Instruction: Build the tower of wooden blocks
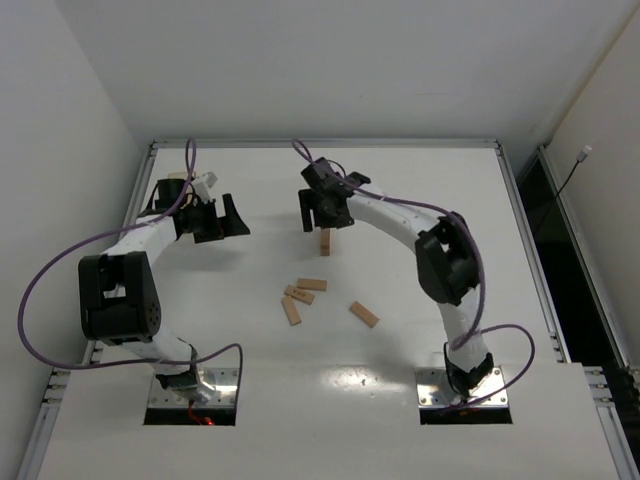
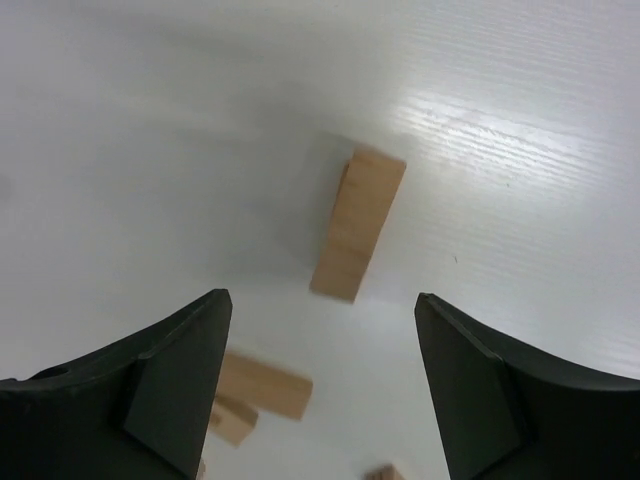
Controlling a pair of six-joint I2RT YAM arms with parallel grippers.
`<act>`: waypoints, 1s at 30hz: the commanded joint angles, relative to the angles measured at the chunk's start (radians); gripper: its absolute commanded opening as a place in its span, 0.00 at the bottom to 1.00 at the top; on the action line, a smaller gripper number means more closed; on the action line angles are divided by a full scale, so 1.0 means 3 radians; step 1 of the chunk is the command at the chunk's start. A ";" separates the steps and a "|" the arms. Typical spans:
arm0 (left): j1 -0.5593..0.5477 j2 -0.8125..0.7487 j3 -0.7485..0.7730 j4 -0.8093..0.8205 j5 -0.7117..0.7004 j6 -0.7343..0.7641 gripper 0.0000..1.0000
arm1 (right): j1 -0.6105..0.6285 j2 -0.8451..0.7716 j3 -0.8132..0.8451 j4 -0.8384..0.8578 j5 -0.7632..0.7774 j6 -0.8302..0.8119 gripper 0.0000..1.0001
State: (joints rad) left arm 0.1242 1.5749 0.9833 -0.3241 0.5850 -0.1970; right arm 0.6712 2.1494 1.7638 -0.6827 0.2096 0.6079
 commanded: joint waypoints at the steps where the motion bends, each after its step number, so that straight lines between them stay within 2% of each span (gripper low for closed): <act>1: 0.0036 -0.0141 0.0046 0.0088 0.0085 -0.0044 0.95 | 0.0130 -0.0837 -0.0361 0.0296 -0.0069 -0.0404 0.72; 3: 0.0036 -0.0187 0.0046 0.0119 0.0085 -0.0044 0.97 | 0.0166 -0.1150 -0.0733 0.0445 -0.0100 -0.0730 0.73; 4: 0.0036 -0.0233 0.0016 0.0119 0.0085 -0.0044 0.98 | 0.0166 -0.1465 -0.0872 0.0501 -0.0298 -0.0879 0.73; 7: 0.0036 -0.0269 0.0015 0.0119 0.0055 -0.0044 0.98 | 0.0166 -0.1887 -0.1409 0.0557 -0.0835 -0.1528 0.70; 8: 0.0036 -0.0269 0.0015 0.0078 0.0054 -0.0044 0.98 | 0.0120 -0.2100 -0.1628 0.0476 -0.1262 -0.2001 0.68; 9: 0.0036 -0.0269 0.0015 0.0078 0.0054 -0.0044 0.98 | 0.0084 -0.2204 -0.1741 0.0415 -0.1383 -0.2006 0.68; 10: 0.0036 -0.0269 0.0051 0.0078 0.0054 -0.0044 0.98 | 0.0084 -0.2286 -0.1864 0.0343 -0.1566 -0.2497 0.67; 13: 0.0036 -0.0269 0.0133 -0.0024 0.0054 -0.0044 0.99 | 0.0084 -0.2435 -0.2207 -0.0065 -0.1772 -0.3235 0.60; 14: 0.0036 -0.0269 0.0133 -0.0024 0.0054 -0.0013 0.99 | 0.0084 -0.2465 -0.2345 -0.0137 -0.1773 -0.3314 0.59; 16: 0.0036 -0.0269 0.0214 -0.0055 0.0019 -0.0013 0.99 | 0.0084 -0.2466 -0.2443 -0.0291 -0.1773 -0.3422 0.58; 20: 0.0036 -0.0269 0.0245 -0.0086 0.0019 -0.0013 0.99 | 0.0084 -0.2466 -0.2713 -0.0169 -0.1696 -0.3142 0.58; 22: 0.0036 -0.0269 0.0246 -0.0086 0.0019 -0.0013 0.99 | 0.0135 -0.2409 -0.2673 -0.0149 -0.1660 -0.3070 0.58; 26: 0.0036 -0.0239 0.0276 -0.0086 0.0019 -0.0013 0.99 | 0.0135 -0.1996 -0.2484 -0.0362 -0.1782 -0.2845 0.58; 30: 0.0036 -0.0172 0.0307 -0.0116 -0.0047 -0.0013 0.99 | 0.0135 -0.1648 -0.2453 -0.0404 -0.1849 -0.2651 0.54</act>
State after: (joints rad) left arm 0.1242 1.5249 1.0325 -0.3656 0.5770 -0.2031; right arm 0.7048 1.6192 0.9962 -0.7795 -0.3004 -0.2424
